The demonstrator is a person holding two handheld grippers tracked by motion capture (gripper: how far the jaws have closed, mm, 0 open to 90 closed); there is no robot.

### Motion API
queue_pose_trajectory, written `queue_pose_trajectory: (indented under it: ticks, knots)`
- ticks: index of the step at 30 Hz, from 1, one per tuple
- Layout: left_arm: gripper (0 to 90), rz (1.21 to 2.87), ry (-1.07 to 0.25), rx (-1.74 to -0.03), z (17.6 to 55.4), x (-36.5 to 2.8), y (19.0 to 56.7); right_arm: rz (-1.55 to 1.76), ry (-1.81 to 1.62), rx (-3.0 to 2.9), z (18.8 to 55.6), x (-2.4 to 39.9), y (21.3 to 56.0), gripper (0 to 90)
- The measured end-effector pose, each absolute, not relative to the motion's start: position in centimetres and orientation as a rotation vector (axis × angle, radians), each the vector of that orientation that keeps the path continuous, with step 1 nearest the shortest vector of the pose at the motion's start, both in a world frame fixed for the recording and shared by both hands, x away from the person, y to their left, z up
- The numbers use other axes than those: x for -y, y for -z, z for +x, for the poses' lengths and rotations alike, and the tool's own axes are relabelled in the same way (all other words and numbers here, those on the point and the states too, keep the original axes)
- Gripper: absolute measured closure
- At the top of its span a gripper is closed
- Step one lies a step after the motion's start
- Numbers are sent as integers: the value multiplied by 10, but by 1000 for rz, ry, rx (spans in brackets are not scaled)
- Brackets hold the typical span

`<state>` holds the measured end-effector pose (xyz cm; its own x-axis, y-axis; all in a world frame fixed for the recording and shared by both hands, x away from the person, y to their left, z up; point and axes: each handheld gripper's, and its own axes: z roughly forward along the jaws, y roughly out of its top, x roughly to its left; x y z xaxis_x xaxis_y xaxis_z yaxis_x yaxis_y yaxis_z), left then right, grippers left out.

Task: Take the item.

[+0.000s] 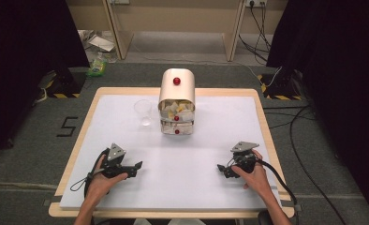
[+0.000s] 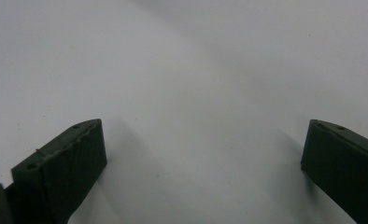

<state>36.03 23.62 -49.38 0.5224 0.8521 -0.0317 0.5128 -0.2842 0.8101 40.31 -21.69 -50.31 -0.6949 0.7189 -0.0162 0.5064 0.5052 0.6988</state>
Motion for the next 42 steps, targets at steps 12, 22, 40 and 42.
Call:
queue_pose_trajectory:
  ticks: [12,22,40,42]
  knots:
    - [163,1900,-536,-1001,364,-219,471,1029,-987,-2448,403,217,503,6]
    - [149,1900,-514,-912,376,-194,454,1029,-988,-2447,403,217,503,6]
    - [172,1883,-533,-758,395,-159,415,1029,-987,-2448,403,217,503,5]
    - [174,1884,-534,-752,396,-157,414,1030,-988,-2448,403,217,503,5]
